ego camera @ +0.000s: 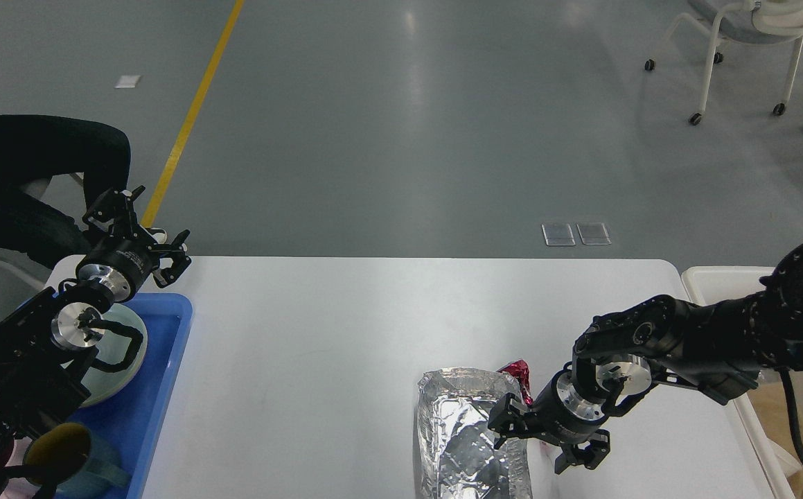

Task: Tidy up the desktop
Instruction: 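Grasp the foil package with the right gripper and lift it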

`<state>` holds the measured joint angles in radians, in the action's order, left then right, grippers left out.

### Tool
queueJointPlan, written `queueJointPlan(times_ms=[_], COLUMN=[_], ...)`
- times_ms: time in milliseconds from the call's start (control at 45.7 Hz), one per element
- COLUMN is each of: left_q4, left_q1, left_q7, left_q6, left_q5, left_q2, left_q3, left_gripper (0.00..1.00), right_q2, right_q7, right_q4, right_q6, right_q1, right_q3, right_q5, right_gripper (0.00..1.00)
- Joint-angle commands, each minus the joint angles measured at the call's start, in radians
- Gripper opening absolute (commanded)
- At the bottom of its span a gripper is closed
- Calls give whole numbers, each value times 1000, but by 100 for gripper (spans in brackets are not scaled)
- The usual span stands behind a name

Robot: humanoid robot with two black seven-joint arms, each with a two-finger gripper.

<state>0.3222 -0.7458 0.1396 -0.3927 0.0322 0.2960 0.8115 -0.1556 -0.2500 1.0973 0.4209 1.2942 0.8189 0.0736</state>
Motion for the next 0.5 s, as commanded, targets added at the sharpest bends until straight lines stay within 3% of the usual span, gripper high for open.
queueJointPlan(times_ms=[0,66,416,482], left_q4=[0,0,0,1], left_q1=[0,0,0,0], left_q7=[0,0,0,0], left_q6=[0,0,0,0], left_q5=[0,0,0,0], left_q2=[0,0,0,0], left_q3=[0,0,2,0], left_gripper=[97,97,97,97], right_q2=[2,5,5,7], right_q7=[0,0,0,0], right_q4=[15,16,13,18], right_q6=[-2,-2,-7,-8], right_q1=[4,4,-1,-1], right_q3=[-1,-1,-14,-21], right_q5=[-6,-9,-11,-11], right_gripper=[27,16,16,9])
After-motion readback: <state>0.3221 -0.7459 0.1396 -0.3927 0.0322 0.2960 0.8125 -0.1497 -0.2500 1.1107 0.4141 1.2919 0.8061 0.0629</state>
